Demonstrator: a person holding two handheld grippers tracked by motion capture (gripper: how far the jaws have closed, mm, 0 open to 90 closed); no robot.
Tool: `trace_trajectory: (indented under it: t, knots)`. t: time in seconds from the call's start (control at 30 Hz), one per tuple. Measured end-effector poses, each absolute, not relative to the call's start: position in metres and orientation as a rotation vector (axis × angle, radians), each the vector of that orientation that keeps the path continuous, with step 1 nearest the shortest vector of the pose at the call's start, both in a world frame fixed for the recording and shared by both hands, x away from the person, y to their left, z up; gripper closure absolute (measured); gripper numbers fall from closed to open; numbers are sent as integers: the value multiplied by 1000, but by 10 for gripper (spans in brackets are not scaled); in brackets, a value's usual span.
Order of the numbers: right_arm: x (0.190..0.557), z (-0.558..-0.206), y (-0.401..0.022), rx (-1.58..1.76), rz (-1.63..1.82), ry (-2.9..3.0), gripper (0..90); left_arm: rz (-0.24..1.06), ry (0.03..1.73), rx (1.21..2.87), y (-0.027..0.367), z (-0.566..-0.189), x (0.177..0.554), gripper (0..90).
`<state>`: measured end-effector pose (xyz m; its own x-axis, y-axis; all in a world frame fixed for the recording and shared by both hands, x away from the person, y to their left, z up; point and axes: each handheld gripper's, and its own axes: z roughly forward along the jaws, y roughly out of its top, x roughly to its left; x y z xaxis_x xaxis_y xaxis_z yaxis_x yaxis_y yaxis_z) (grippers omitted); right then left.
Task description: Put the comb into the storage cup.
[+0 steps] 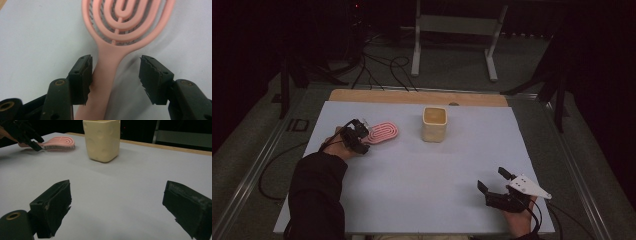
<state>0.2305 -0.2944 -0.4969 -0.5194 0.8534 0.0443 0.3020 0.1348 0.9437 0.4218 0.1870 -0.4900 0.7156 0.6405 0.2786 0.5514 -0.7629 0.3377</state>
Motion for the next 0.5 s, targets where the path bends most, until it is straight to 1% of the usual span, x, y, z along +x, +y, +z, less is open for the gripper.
trace_trajectory:
  t: [0.03,0.07,0.17,0.37,0.47,0.5]
  knots:
    - [231,-497,-294,1107,1386,1899,82,560,949,2694,187,-490,422,458]
    - [230,-497,-294,1109,1385,1898,82,556,946,2698,187,-490,422,492]
    - [231,-497,-295,1110,1385,1899,82,517,953,2696,186,-490,422,535]
    - [231,-497,-295,1111,1384,1898,82,498,954,2715,187,-490,422,580]
    - [231,-497,-295,1110,1384,1899,82,487,1022,2686,187,-491,425,598]
    - [231,-497,-295,1110,1384,1899,82,487,1022,2686,187,-491,425,608]
